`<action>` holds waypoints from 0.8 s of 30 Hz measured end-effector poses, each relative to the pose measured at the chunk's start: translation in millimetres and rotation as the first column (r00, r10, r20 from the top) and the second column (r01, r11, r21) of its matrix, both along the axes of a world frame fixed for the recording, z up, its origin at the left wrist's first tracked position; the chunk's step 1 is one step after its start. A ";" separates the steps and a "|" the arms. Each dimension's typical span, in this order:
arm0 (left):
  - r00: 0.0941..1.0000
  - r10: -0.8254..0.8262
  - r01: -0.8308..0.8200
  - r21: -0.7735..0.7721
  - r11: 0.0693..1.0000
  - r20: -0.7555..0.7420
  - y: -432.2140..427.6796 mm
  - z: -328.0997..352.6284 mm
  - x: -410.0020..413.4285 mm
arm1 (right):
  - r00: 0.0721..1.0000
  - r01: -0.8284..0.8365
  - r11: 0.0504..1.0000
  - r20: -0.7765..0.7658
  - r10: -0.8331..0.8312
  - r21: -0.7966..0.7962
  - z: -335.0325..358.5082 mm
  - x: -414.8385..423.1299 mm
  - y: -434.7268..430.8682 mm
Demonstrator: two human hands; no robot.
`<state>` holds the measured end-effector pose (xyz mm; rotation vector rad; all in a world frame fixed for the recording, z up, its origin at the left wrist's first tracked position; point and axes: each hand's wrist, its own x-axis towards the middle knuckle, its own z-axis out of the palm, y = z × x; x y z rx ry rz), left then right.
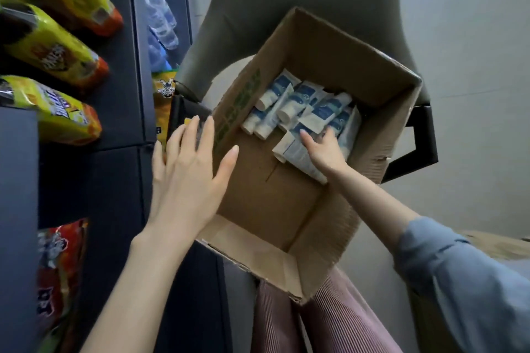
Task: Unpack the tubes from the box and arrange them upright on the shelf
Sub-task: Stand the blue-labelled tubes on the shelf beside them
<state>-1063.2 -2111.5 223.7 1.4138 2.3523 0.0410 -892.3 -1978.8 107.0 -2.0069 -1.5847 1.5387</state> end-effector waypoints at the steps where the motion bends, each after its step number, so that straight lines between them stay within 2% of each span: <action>1: 1.000 0.002 -0.002 -0.001 1.000 0.007 -0.3 -3.2 0.8 | 0.993 0.112 0.993 -0.038 -0.113 -0.040 -7.3 -1.7 8.6; 4: 0.999 0.022 -0.023 0.011 1.000 0.032 -1.3 -10.1 3.3 | 0.925 0.363 0.922 -0.069 -0.374 -0.133 -26.8 -8.9 33.5; 7: 0.996 0.051 -0.052 0.011 0.999 0.069 -6.2 -14.7 5.8 | 0.859 0.501 0.851 -0.036 -0.511 -0.157 -43.6 -18.7 54.0; 11: 0.991 0.080 -0.082 0.018 0.996 0.106 -12.8 -18.5 5.9 | 0.880 0.474 0.874 0.027 -0.474 -0.107 -60.6 -26.6 74.7; 14: 0.985 0.116 -0.120 0.024 0.992 0.131 -15.3 -18.0 6.3 | 0.876 0.476 0.862 0.010 -0.482 -0.175 -68.9 -26.1 86.2; 16: 0.980 0.133 -0.139 0.027 0.990 0.147 -17.0 -16.6 7.4 | 0.852 0.502 0.831 -0.024 -0.522 -0.239 -71.3 -28.9 92.8; 19: 0.977 0.136 -0.142 0.026 0.990 0.166 -19.2 -15.9 9.7 | 0.753 0.606 0.719 -0.045 -0.656 -0.340 -66.2 -34.8 95.7; 22: 0.972 0.143 -0.150 0.026 0.988 0.188 -19.5 -16.6 11.2 | 0.750 0.602 0.739 -0.103 -0.653 -0.301 -59.1 -29.5 91.4; 24: 0.969 0.143 -0.152 0.032 0.988 0.201 -17.9 -17.6 12.6 | 0.745 0.592 0.734 -0.121 -0.656 -0.332 -51.2 -18.1 85.8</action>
